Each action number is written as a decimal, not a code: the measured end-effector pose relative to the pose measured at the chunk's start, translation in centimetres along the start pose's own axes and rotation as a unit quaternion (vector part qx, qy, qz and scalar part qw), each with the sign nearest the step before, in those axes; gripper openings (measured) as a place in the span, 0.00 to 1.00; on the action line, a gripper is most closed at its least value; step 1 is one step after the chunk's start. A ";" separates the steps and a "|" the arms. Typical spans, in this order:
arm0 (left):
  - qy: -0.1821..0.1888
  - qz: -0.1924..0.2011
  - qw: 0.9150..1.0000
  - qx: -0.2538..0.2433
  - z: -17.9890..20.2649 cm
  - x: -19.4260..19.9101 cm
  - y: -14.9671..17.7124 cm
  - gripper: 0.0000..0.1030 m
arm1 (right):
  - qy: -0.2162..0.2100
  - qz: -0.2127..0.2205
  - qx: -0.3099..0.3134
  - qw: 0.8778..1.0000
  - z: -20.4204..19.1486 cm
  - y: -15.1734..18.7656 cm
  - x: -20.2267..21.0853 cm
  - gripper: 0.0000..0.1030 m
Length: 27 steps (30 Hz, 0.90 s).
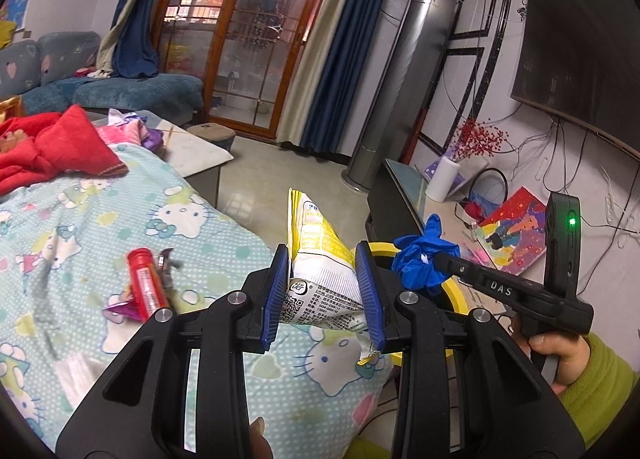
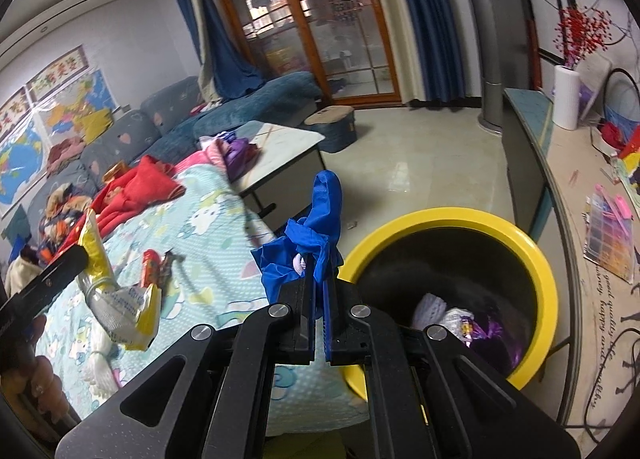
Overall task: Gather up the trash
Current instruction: 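Carry the yellow snack bag and blue glove in both tools over the bin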
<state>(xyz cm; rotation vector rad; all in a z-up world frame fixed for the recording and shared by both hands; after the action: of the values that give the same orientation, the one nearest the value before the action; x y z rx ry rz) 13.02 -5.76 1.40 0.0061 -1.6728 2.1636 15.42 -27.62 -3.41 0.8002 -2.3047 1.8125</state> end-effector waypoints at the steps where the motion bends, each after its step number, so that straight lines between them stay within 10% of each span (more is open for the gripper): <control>1: 0.002 -0.002 1.000 -0.001 0.2 -0.2 0.1 0.26 | 0.005 0.001 -0.003 1.000 0.3 0.0 0.1 0.03; 27: 0.040 -0.047 0.997 -0.043 6.2 -7.1 3.3 0.26 | 0.076 0.001 -0.069 0.995 7.7 0.4 0.1 0.03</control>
<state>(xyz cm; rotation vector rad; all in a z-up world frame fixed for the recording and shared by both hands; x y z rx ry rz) 17.02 -14.36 -1.70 -0.0246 -1.6840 1.9955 16.93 -34.74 -5.96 0.6167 -2.3033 1.6308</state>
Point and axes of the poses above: each gripper's, at about its wrist camera, not at the fingertips, and x roughly against the way its jaws point, z to its right, y to its underside, the point moved 1 cm from there along -x, roughly the way its jaws point, and after that the axes turned 14 degrees about z, right-handed, at the moved point
